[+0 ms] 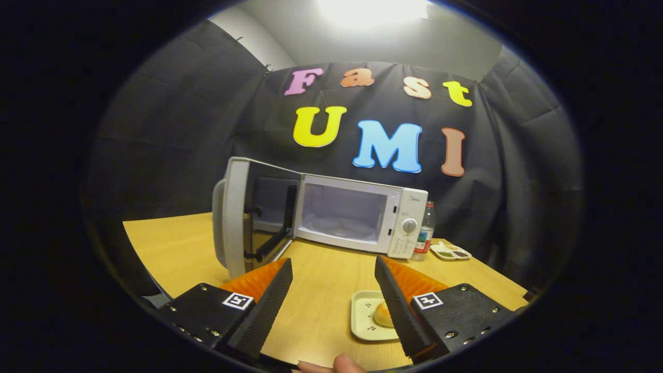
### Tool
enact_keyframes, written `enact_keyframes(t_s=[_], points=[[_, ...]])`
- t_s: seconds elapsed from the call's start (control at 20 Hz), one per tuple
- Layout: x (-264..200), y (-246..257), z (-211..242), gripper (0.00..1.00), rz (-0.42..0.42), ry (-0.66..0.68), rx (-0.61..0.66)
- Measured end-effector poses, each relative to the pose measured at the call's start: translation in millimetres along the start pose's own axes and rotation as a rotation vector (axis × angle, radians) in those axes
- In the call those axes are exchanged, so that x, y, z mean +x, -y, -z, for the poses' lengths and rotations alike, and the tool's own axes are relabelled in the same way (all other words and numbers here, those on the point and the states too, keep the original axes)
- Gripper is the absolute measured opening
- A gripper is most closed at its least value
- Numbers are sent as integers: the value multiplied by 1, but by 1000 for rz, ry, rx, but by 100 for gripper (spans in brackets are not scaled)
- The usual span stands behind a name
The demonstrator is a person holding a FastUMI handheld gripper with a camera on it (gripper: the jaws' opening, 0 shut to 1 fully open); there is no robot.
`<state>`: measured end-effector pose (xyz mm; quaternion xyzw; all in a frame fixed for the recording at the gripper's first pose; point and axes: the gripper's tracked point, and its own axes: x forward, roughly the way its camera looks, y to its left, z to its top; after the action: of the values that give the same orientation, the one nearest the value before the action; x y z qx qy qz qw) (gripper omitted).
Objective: Open the microwave, put the food inside, and close the microwave door.
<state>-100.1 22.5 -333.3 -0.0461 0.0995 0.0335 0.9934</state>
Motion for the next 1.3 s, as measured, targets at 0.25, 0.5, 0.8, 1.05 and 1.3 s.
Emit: enact_keyframes(t_s=[0.25,0.5,0.8,1.05,1.3], points=[[17,53,49,97,54,-137,86],[33,78,93,97,73,-267,154],[42,79,119,99,40,-361,172],[45,83,118,77,24,-364,195],[42,77,101,66,-16,-339,219]])
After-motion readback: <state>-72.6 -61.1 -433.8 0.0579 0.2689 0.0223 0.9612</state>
